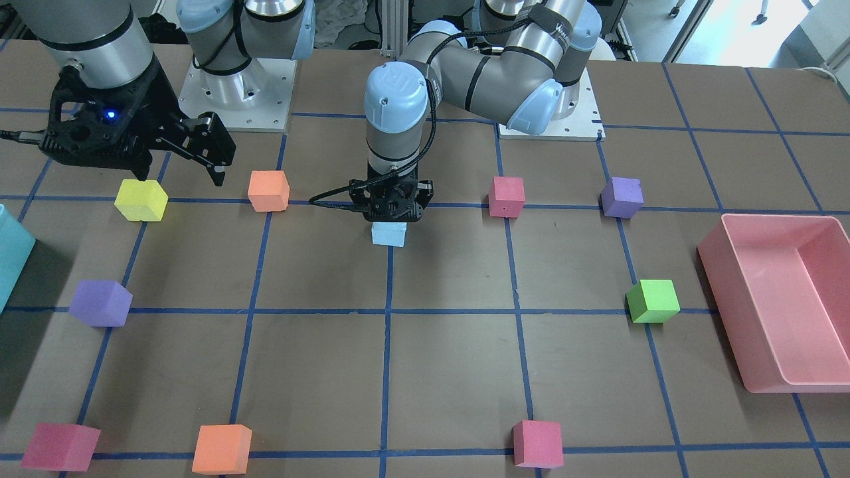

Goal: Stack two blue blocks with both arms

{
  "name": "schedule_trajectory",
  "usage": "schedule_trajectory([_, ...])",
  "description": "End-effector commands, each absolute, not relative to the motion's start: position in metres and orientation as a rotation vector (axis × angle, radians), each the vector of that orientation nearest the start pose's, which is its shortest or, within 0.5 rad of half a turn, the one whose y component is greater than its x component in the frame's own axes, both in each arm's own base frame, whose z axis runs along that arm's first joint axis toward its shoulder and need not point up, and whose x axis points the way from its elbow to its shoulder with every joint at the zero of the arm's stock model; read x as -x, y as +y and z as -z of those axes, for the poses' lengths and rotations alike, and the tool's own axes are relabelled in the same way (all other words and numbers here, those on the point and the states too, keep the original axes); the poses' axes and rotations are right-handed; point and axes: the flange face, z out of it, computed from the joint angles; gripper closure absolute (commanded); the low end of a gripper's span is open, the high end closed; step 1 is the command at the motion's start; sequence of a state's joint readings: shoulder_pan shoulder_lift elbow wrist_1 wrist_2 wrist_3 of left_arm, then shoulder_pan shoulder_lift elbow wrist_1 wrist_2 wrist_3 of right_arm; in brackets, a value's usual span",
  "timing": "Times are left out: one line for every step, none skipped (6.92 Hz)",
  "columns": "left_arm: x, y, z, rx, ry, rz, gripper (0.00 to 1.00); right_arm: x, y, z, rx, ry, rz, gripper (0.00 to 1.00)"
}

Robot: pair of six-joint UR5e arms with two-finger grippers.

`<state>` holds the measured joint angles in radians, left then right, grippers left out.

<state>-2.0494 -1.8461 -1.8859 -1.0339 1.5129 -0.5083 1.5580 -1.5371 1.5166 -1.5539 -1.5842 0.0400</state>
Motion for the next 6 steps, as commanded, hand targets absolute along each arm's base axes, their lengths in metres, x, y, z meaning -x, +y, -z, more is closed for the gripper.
schedule_trajectory([0.371, -0.412, -0.243, 0.051, 3.161, -0.124, 0.07, -0.125, -0.508, -0.496, -0.082, 3.156, 0.005, 0.0])
schedule_trajectory([0.37, -0.412, -0.244, 0.053, 3.162, -0.122, 0.0, -0.126, -0.508, -0.496, -0.08, 3.153, 0.005, 0.0])
schedule_trajectory([0.37, -0.414, -0.252, 0.053, 3.17, -0.092, 0.0, -0.125, -0.509, -0.495, -0.08, 3.153, 0.003, 0.0])
schedule_trajectory([0.366, -0.417, -0.276, 0.041, 3.198, -0.026, 0.0, -0.125, -0.509, -0.495, -0.08, 3.154, 0.003, 0.0])
schedule_trajectory([0.357, -0.429, -0.305, 0.054, 3.213, 0.044, 0.0, -0.126, -0.509, -0.495, -0.077, 3.153, 0.003, 0.0])
schedule_trajectory([0.329, -0.446, -0.33, 0.028, 3.206, 0.047, 0.0, -0.125, -0.509, -0.495, -0.08, 3.151, 0.003, 0.0])
